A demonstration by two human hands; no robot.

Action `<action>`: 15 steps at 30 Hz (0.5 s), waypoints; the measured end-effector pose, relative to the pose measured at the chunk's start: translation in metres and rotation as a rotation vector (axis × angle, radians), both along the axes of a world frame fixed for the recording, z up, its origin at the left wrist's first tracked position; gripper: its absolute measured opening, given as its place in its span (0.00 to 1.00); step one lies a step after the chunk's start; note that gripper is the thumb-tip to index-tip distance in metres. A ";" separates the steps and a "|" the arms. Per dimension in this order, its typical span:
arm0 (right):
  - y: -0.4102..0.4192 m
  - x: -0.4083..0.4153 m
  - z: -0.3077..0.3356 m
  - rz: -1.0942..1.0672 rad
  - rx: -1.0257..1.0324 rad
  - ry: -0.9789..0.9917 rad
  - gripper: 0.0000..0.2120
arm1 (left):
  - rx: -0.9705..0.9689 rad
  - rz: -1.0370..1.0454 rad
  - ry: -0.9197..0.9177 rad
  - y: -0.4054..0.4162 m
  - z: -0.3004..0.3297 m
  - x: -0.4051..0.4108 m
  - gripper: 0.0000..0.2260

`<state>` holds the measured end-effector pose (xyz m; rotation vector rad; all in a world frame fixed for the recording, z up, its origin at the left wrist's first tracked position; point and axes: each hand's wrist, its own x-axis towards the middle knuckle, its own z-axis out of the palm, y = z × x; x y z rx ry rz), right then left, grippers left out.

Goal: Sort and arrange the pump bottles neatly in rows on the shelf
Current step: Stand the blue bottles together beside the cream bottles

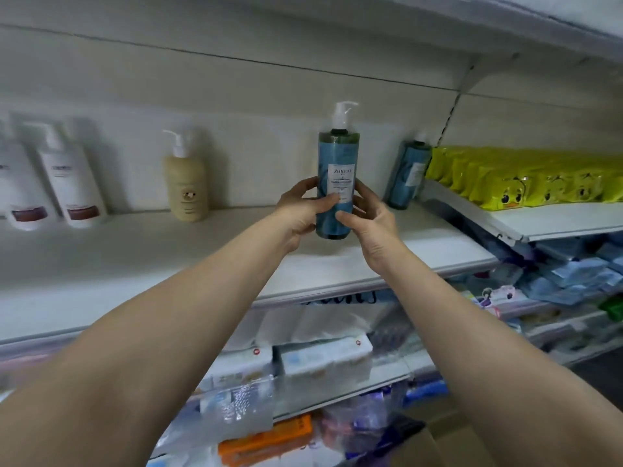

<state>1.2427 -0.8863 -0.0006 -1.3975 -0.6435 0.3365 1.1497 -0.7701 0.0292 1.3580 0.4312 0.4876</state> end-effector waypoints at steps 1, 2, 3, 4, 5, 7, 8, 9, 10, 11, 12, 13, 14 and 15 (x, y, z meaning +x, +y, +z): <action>-0.007 0.013 -0.002 -0.008 -0.011 0.004 0.33 | -0.009 0.000 0.009 -0.008 -0.003 0.013 0.26; -0.015 0.026 -0.004 -0.018 -0.022 0.005 0.34 | -0.018 0.002 0.018 -0.015 -0.005 0.026 0.26; -0.021 0.038 -0.006 -0.028 -0.029 0.007 0.34 | -0.023 0.004 0.025 -0.023 -0.007 0.040 0.26; -0.027 0.051 -0.007 -0.036 -0.036 0.012 0.34 | -0.021 0.004 0.030 -0.029 -0.009 0.054 0.26; -0.033 0.064 -0.009 -0.041 -0.037 0.020 0.34 | -0.011 0.007 0.033 -0.035 -0.012 0.068 0.26; -0.039 0.088 -0.014 -0.045 -0.048 0.033 0.34 | 0.040 0.023 0.037 -0.042 -0.018 0.095 0.26; -0.041 0.099 -0.016 -0.044 -0.058 0.033 0.34 | 0.086 0.032 0.053 -0.044 -0.023 0.108 0.26; -0.042 0.109 -0.020 -0.044 -0.065 0.031 0.34 | 0.149 0.041 0.086 -0.045 -0.027 0.122 0.27; -0.042 0.117 -0.024 -0.045 -0.072 0.026 0.35 | 0.211 0.046 0.123 -0.045 -0.031 0.130 0.27; -0.041 0.127 -0.028 -0.045 -0.078 0.026 0.35 | 0.258 0.055 0.155 -0.045 -0.034 0.141 0.28; -0.041 0.138 -0.031 -0.046 -0.084 0.028 0.34 | 0.269 0.058 0.168 -0.046 -0.038 0.153 0.28; -0.040 0.149 -0.034 -0.046 -0.081 0.031 0.34 | 0.253 0.057 0.160 -0.045 -0.041 0.165 0.29; -0.037 0.160 -0.038 -0.051 -0.082 0.034 0.34 | 0.233 0.060 0.143 -0.044 -0.044 0.177 0.30; -0.035 0.169 -0.039 -0.056 -0.082 0.039 0.34 | 0.228 0.067 0.134 -0.043 -0.045 0.186 0.30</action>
